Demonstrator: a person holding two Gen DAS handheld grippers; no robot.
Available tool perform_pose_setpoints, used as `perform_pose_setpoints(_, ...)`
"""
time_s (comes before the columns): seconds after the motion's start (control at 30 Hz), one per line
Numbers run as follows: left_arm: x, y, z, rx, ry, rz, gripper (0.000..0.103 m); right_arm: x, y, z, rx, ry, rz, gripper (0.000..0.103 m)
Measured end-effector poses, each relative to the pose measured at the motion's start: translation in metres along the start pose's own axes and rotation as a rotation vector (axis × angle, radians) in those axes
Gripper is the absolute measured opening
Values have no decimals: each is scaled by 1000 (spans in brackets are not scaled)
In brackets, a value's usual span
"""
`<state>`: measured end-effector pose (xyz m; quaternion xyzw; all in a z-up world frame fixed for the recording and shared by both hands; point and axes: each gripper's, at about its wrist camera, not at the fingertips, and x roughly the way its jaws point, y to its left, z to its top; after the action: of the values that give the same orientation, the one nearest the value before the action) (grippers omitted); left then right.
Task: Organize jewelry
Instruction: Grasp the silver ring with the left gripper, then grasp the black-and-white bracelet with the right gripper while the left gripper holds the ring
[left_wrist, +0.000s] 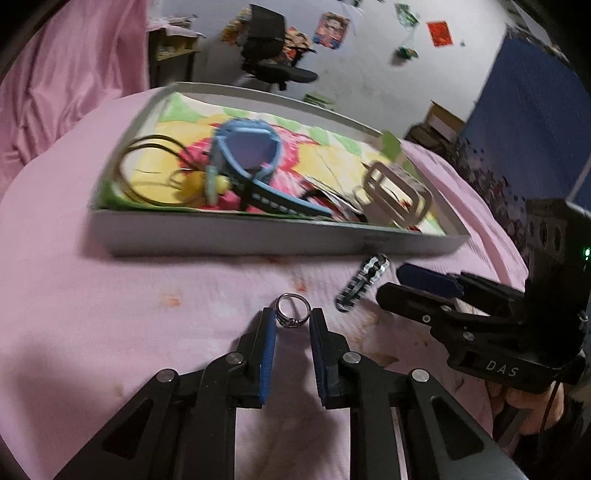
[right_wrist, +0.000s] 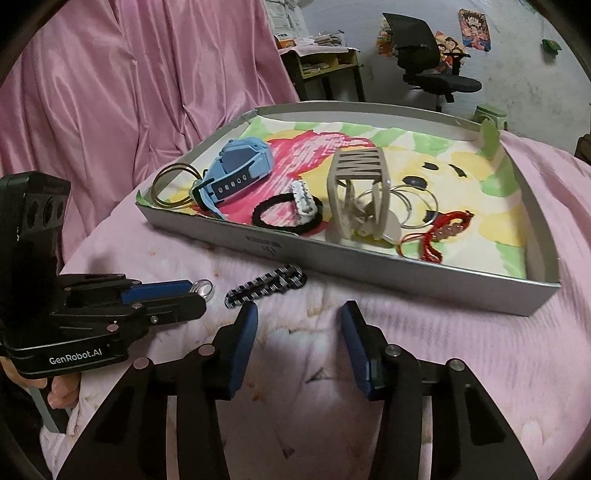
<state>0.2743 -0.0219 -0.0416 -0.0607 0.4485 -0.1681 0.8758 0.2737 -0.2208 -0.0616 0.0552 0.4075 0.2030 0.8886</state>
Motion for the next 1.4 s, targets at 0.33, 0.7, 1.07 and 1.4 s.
perform_pose_setpoints(0.33, -6, 14, -1, -84, -44, 25, 18, 14, 2, 9, 51, -3, 27, 42)
perform_pose_setpoints(0.7, -3, 17, 0, -101, -42, 14, 18, 25, 8, 12, 90, -1, 22, 42)
perform_pose_setpoints(1.07, -3, 19, -1, -119, -48, -12, 18, 26, 8, 10, 138, -16, 26, 24)
perform_pose_setpoints(1.4, -6, 15, -1, -94, -67, -17, 18, 11, -1, 2, 193, -51, 84, 16)
